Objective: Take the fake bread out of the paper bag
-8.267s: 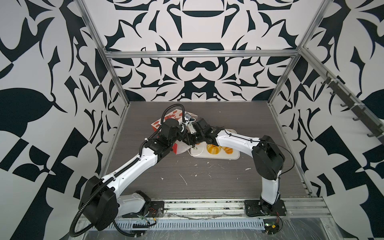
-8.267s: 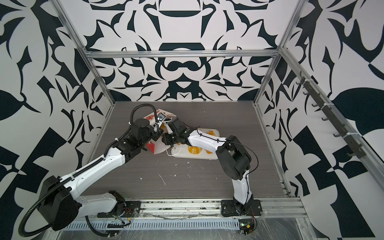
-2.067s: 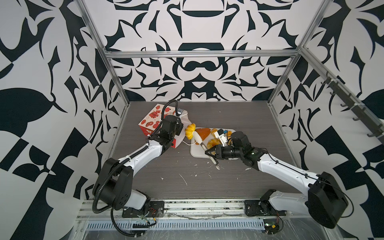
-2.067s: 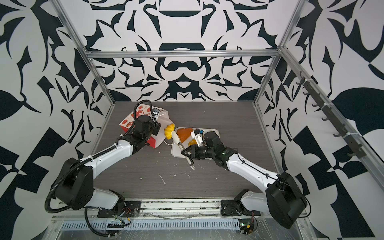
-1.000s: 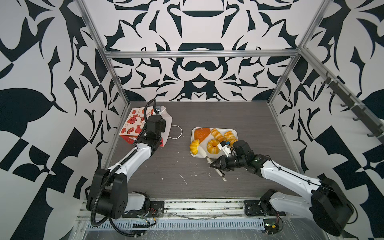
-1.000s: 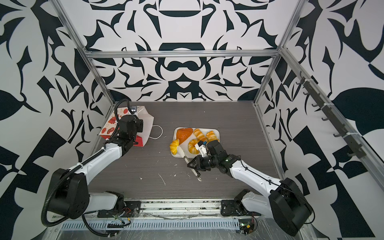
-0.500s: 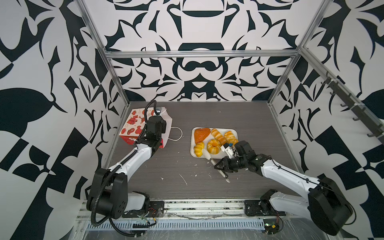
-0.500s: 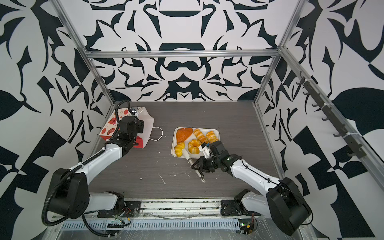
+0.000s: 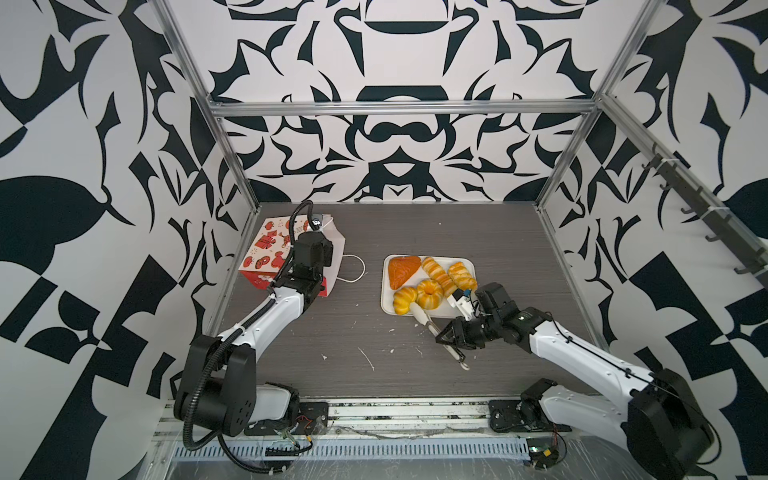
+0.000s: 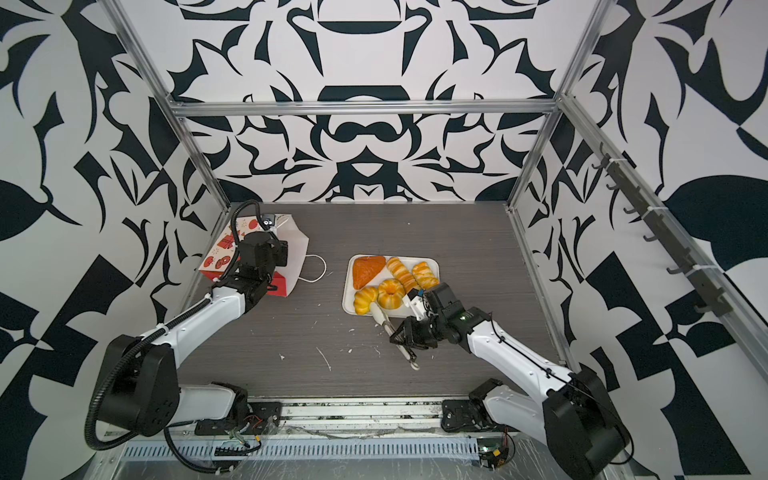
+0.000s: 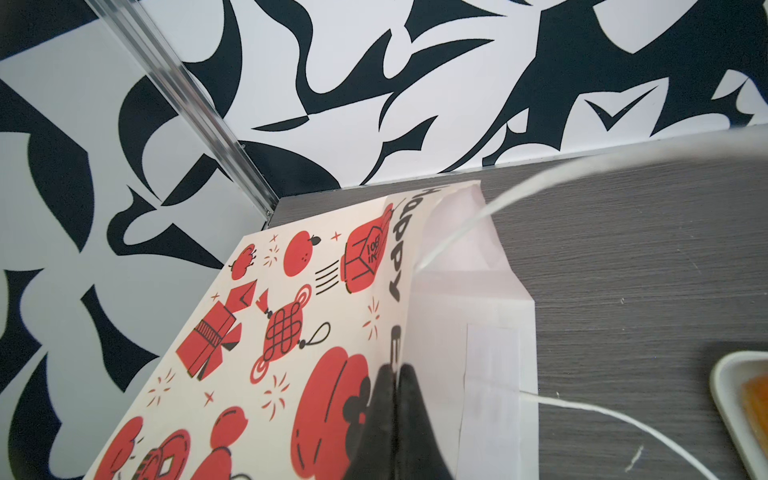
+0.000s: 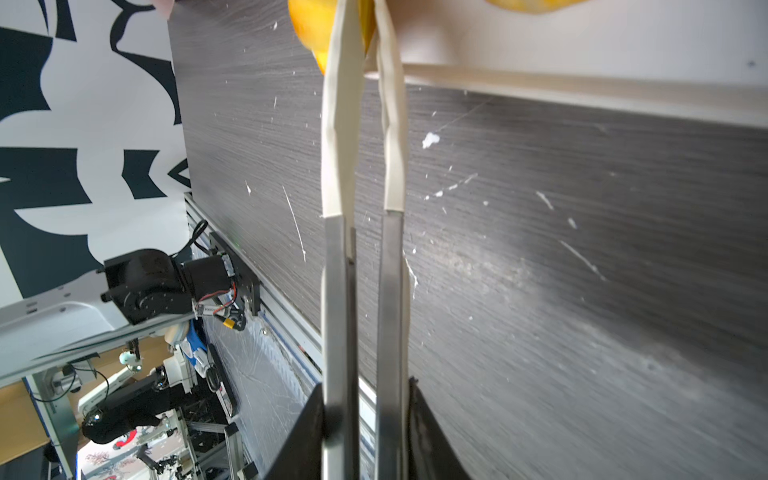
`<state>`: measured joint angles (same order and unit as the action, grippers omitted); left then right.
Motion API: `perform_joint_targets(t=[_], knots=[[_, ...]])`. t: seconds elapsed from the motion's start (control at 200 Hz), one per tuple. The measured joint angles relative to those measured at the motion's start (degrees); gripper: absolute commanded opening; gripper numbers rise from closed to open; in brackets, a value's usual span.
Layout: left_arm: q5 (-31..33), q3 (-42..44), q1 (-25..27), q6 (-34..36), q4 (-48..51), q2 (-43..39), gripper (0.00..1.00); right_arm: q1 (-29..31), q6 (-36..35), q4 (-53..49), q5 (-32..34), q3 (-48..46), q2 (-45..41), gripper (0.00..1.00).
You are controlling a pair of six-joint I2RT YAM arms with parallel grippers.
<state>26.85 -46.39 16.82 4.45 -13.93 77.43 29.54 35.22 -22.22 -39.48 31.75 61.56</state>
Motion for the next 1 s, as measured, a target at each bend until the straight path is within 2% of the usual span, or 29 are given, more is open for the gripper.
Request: perform_joint_targets(t=[0.32, 0.395, 0.495, 0.575, 0.77, 1.0], knots=[[-0.5, 0.0, 0.0, -0.2, 0.0, 0.0, 0.00, -0.4, -2.1, -6.2, 1.0, 1.0, -1.6, 0.37], [-0.6, 0.0, 0.0, -0.2, 0.0, 0.0, 0.00, -0.4, -2.6, -7.4, 1.0, 1.4, -2.3, 0.33], [-0.7, 0.0, 0.0, -0.2, 0.0, 0.0, 0.00, -0.4, -3.1, -9.0, 0.9, 2.6, -4.3, 0.21], [-0.8, 0.1, 0.0, -0.2, 0.0, 0.0, 0.00, -0.5, -4.2, -10.6, 0.9, 4.4, -6.3, 0.17], [-1.0, 0.1, 0.0, -0.2, -0.1, 0.0, 0.00, -0.5, -5.3, -11.4, 1.6, 9.4, -7.8, 0.14], [-1.2, 0.1, 0.0, -0.2, -0.1, 0.0, 0.00, -0.6, -6.3, -10.2, 2.2, 9.8, -2.2, 0.12]])
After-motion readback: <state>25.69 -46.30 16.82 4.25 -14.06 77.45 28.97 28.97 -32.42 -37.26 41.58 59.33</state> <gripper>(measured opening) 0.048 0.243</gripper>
